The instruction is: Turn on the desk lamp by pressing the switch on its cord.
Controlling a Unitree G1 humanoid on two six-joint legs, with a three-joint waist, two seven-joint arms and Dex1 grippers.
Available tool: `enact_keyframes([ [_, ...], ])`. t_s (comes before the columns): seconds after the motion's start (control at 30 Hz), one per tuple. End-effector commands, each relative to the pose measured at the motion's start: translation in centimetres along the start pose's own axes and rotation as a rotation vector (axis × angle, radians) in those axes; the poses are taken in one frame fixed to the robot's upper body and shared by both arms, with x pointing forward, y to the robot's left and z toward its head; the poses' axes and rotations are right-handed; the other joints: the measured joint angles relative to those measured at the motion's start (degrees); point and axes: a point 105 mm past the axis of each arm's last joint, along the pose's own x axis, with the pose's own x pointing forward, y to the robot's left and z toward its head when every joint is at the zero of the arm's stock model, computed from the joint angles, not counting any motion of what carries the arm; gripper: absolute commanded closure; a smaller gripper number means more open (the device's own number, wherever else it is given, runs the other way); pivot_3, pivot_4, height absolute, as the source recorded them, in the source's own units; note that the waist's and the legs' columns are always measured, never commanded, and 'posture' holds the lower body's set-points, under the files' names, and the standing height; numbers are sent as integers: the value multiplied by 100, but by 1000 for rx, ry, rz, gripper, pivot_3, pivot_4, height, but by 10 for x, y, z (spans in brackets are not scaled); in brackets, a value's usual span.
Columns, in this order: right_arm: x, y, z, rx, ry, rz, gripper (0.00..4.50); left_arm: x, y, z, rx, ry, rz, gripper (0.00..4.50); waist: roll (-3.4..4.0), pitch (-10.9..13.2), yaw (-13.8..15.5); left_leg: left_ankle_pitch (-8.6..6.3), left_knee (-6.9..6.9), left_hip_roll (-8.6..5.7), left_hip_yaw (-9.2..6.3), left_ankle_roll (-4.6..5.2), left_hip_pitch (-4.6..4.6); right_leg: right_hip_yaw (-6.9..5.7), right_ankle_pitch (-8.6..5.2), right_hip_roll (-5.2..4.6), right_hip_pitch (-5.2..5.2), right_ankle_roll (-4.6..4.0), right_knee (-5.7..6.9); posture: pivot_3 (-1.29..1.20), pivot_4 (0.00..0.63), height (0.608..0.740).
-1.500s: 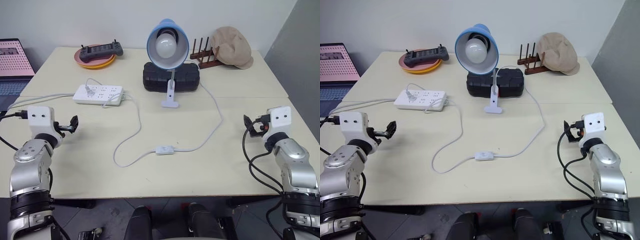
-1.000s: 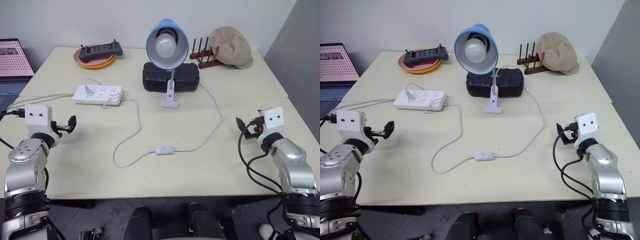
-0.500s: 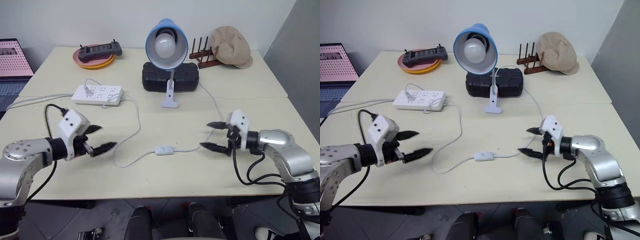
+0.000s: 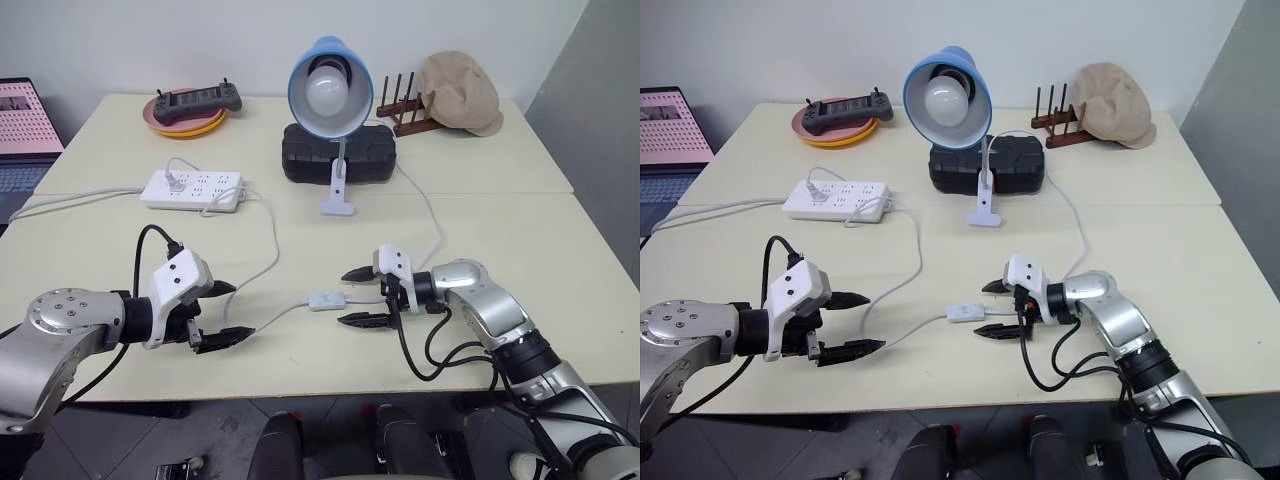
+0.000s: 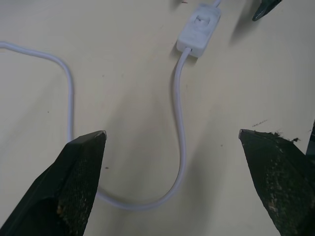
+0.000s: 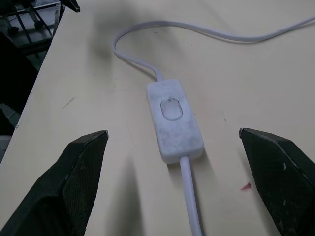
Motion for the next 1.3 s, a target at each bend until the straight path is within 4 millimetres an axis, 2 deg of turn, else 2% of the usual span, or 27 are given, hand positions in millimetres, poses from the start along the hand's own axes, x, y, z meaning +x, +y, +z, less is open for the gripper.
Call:
enact_keyframes([
  [0.03,4,-4,7,-51,-18,15,195,-4,-1,5,45,-19,17,0,0,0,-12,0,-1,0,0,0,-1,0,1,0,0,1,-1,0,150,740],
  [0.1,4,-6,4,-57,-14,16,565,-5,0,4,42,-21,22,0,0,0,-19,0,-3,0,0,0,0,0,1,0,-2,1,2,0,150,740],
  [0.3,7,-8,0,-78,-7,16,2106,-3,1,2,44,-29,31,0,1,1,-20,0,0,1,-2,0,1,-1,-3,2,-2,-6,4,0,150,740],
  [0.5,11,-9,5,-73,-36,9,3430,0,1,2,43,-39,25,0,1,0,-20,0,-1,2,-2,0,2,-2,3,3,-3,4,7,0,150,740],
  [0.67,4,-17,14,-50,-76,-50,3438,0,0,4,-10,-75,17,0,1,1,-17,0,-1,1,-2,0,1,-1,4,3,-2,6,6,0,150,740],
  [0.8,-12,-35,33,-77,-142,-200,3438,3,-5,35,-327,-323,-46,0,-2,-1,-3,0,2,1,-3,0,-2,-2,6,2,-2,11,10,0,150,740],
  [0.9,-23,-44,47,-118,-185,-309,3438,14,-27,49,-544,-459,-163,0,-11,-6,-9,0,11,0,-11,0,-1,-5,10,0,4,17,15,0,150,740],
  [1.0,-29,-40,56,-162,-209,-357,3438,30,-41,51,-726,-542,-197,0,-10,-8,-26,0,9,-5,-9,0,4,0,11,-10,11,20,15,0,150,740],
  [1.1,-34,-33,61,-211,-224,-388,3438,42,-40,57,-890,-642,-199,0,-11,-9,-2,0,8,-2,-18,0,2,-5,22,-6,11,0,15,0,150,740],
  [1.3,-37,-18,67,-245,-240,-384,3438,67,-27,76,-984,-737,-184,0,-12,-10,53,2,27,-12,-19,-1,15,-1,9,-3,14,18,48,0,150,740],
])
